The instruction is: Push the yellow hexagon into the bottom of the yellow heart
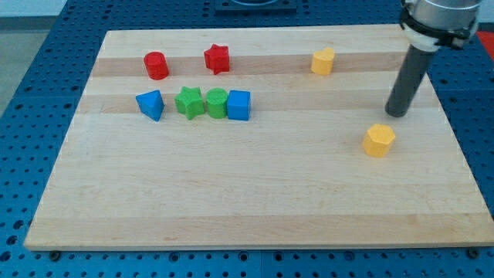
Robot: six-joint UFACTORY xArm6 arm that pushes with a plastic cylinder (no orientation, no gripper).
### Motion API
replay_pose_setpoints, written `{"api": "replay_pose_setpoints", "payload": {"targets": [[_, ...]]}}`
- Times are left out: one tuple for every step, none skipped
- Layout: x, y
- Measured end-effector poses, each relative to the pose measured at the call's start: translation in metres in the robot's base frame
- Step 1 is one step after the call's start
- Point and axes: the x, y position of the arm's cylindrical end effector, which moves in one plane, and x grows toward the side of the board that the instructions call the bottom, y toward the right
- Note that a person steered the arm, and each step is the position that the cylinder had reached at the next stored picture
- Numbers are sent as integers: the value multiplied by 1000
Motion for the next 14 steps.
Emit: {"api": "replay_pose_setpoints", "payload": {"targets": [[33,33],[69,31],[81,-8],[83,-42],[45,-48],[13,-48],[14,-48],[22,-58],[0,-91],[-67,-94],[-96,-94],[-96,-92],[-115,-70],[-158,-55]]}}
